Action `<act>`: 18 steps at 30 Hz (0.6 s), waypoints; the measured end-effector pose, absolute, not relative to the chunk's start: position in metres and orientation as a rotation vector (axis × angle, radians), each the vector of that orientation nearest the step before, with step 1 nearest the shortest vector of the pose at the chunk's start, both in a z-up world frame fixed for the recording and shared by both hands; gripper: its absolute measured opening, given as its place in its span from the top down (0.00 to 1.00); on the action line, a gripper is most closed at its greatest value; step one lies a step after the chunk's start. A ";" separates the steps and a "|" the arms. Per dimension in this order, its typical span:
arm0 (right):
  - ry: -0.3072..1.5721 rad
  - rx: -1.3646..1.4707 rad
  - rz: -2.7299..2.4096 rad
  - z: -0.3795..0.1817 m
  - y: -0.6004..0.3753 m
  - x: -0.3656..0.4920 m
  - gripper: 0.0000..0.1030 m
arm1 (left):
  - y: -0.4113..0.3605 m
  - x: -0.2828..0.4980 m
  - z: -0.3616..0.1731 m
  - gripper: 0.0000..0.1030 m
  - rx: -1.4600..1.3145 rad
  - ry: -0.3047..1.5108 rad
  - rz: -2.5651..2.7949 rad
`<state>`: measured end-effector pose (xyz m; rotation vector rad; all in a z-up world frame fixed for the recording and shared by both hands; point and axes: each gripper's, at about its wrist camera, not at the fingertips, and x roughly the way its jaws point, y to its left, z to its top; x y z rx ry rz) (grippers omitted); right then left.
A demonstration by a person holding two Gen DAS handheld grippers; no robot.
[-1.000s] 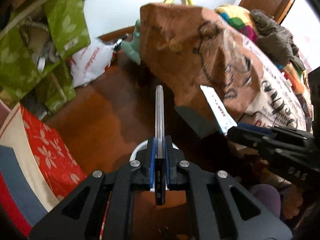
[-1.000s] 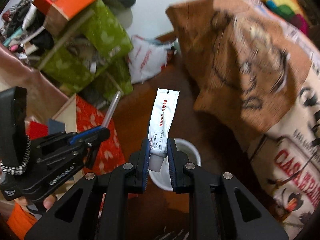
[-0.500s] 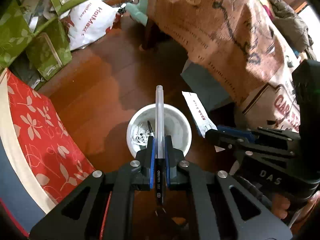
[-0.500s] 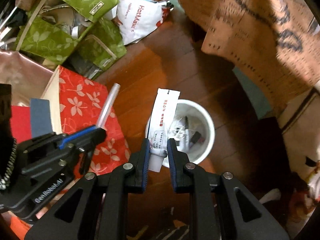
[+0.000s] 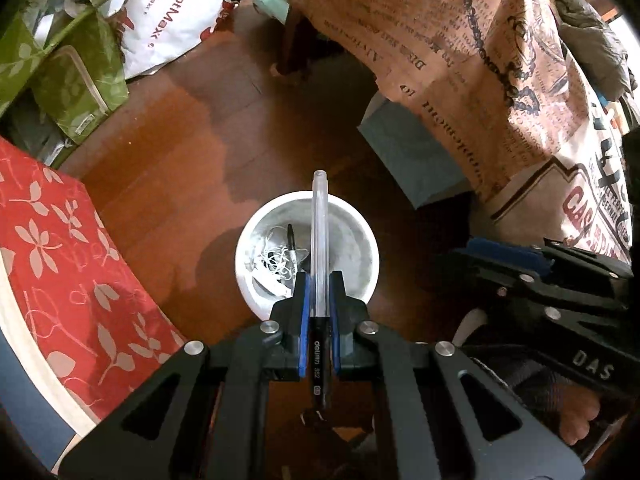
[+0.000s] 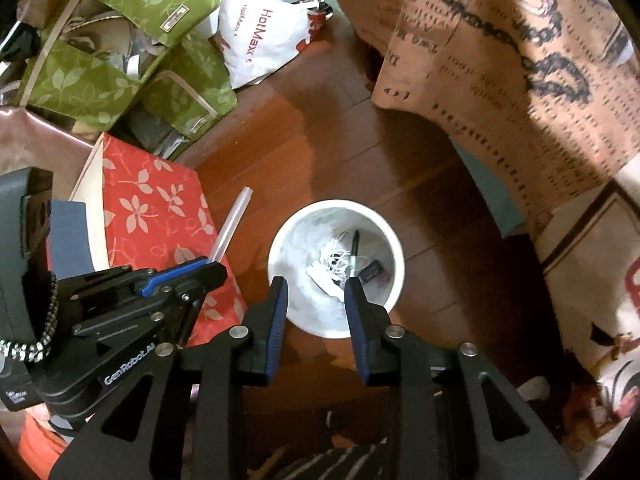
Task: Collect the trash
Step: 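Open both grippers over the bin to drop the pen and tube, then move both tools back toward the items on the duvet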
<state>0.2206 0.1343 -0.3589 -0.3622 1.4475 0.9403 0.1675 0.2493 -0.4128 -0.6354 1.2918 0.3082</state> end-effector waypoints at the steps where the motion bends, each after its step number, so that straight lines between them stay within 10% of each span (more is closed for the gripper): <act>1: 1.442 -0.366 0.942 -0.357 0.133 0.220 0.74 | 0.249 0.169 -0.413 0.93 -0.638 1.290 0.308; 18: 1.290 -0.371 0.978 -0.298 0.102 0.216 0.74 | 0.222 0.174 -0.337 0.82 -0.485 1.193 0.329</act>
